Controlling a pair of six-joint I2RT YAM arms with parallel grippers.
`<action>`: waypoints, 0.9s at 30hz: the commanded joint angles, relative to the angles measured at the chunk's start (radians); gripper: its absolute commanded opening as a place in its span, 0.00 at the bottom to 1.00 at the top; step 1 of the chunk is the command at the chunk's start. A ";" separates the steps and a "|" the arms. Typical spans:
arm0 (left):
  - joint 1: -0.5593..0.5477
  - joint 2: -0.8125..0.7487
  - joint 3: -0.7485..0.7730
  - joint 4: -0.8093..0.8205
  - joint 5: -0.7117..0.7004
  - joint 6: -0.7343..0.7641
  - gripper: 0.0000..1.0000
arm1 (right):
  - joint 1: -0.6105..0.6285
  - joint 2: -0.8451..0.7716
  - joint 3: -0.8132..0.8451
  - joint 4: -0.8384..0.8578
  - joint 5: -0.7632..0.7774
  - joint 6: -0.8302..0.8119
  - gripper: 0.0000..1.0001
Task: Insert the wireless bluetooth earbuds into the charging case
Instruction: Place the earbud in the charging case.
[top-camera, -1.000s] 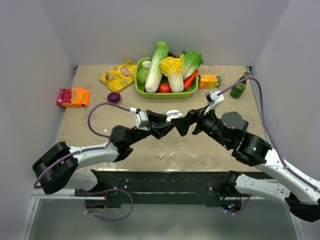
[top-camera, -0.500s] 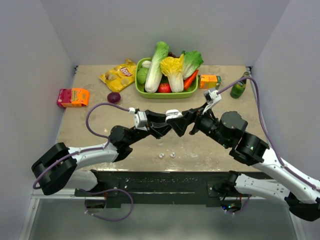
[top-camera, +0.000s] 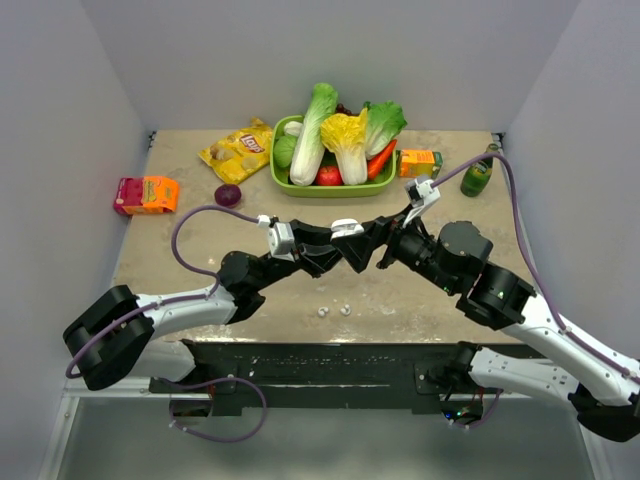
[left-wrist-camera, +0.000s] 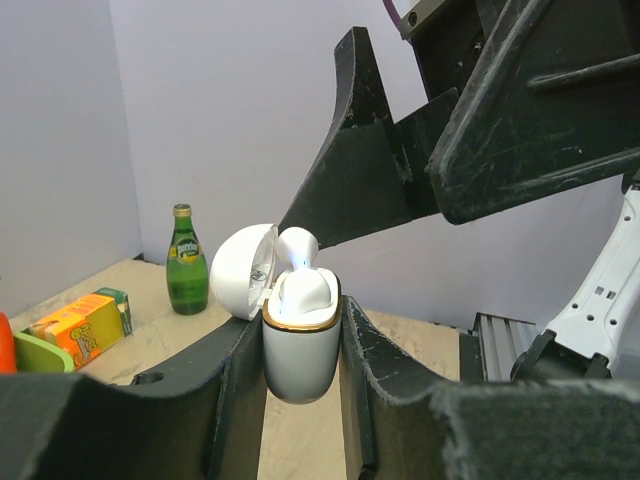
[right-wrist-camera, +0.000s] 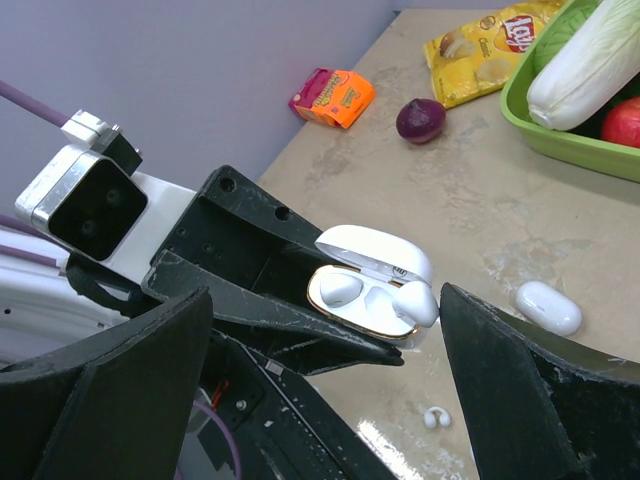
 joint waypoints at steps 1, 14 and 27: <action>0.004 -0.011 -0.008 0.605 -0.020 0.011 0.00 | -0.004 -0.005 -0.007 0.061 -0.043 0.027 0.98; 0.007 0.014 0.019 0.605 -0.032 0.018 0.00 | -0.004 -0.014 -0.007 0.057 -0.035 0.035 0.98; 0.015 0.029 0.027 0.605 -0.041 0.021 0.00 | -0.004 -0.025 -0.005 0.051 -0.021 0.038 0.98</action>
